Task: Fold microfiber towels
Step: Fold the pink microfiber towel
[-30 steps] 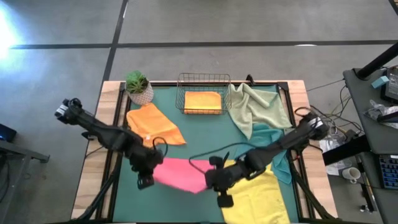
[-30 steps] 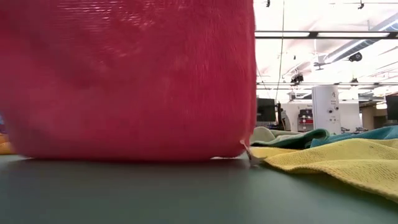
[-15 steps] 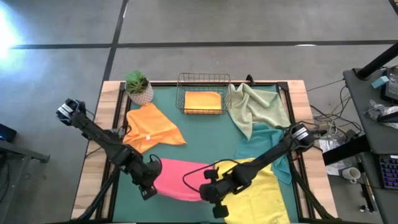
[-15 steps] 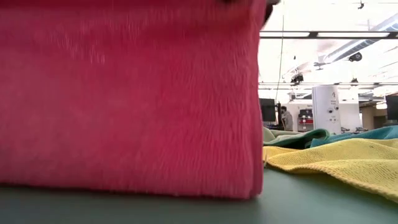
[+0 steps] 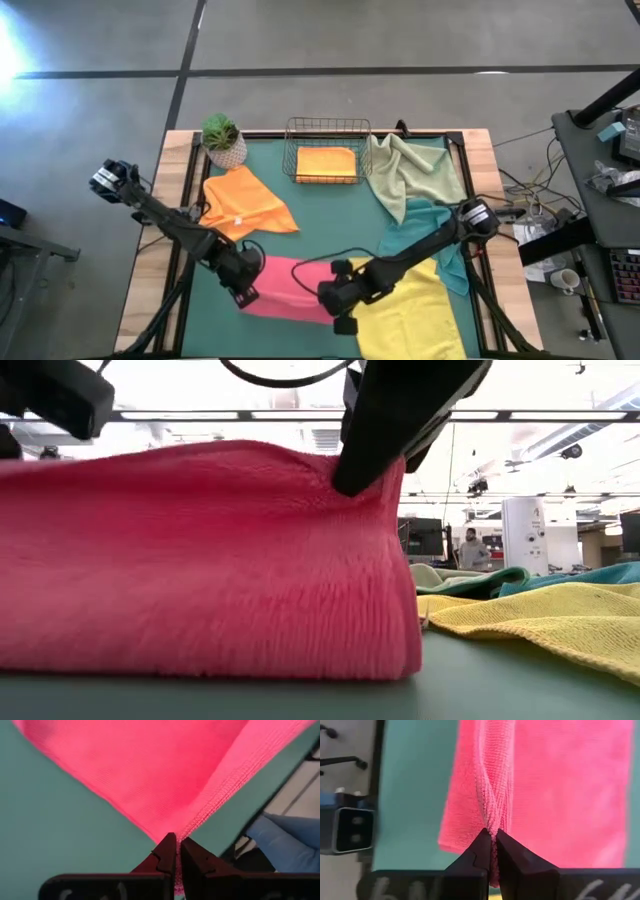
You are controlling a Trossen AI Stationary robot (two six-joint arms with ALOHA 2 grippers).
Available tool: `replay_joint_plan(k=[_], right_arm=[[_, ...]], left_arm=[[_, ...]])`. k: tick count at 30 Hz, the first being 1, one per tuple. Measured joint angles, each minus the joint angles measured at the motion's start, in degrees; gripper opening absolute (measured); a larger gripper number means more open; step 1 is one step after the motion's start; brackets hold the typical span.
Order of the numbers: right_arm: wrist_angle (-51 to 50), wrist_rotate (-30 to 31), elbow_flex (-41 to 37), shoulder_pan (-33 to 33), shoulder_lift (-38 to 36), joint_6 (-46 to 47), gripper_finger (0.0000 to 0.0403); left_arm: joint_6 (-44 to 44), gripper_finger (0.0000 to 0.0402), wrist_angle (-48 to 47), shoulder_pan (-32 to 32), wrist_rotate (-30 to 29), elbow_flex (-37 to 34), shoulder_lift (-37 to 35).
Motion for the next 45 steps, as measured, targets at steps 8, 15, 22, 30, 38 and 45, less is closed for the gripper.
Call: replay_joint_plan(k=[8,15,22,30,38,45], right_arm=[[-3.3,-0.1,-0.5,-3.2,0.2,-0.6,0.0008],[-4.8,0.0,-0.6,-4.6,0.2,-0.6,0.0008],[-5.8,0.1,-0.8,-6.1,0.2,0.4,0.0008],[-5.7,0.0,-1.1,-6.5,0.2,0.3,0.0008],[-5.6,0.0,-1.1,-6.9,0.2,0.2,0.0008],[-5.7,-0.1,-1.1,-7.8,0.2,0.0,0.0008]], left_arm=[[3.9,0.0,-0.2,5.8,-1.3,-2.3,0.0],[4.4,0.0,-0.1,9.0,-2.8,-3.3,0.0],[5.8,0.0,-0.1,9.3,-3.2,-3.8,0.0],[6.0,0.0038,0.2,9.3,-6.2,-3.6,0.0],[5.9,0.0121,0.3,9.3,-6.3,-3.8,0.0],[6.0,0.0147,0.4,9.3,-5.5,-3.4,-0.2]])
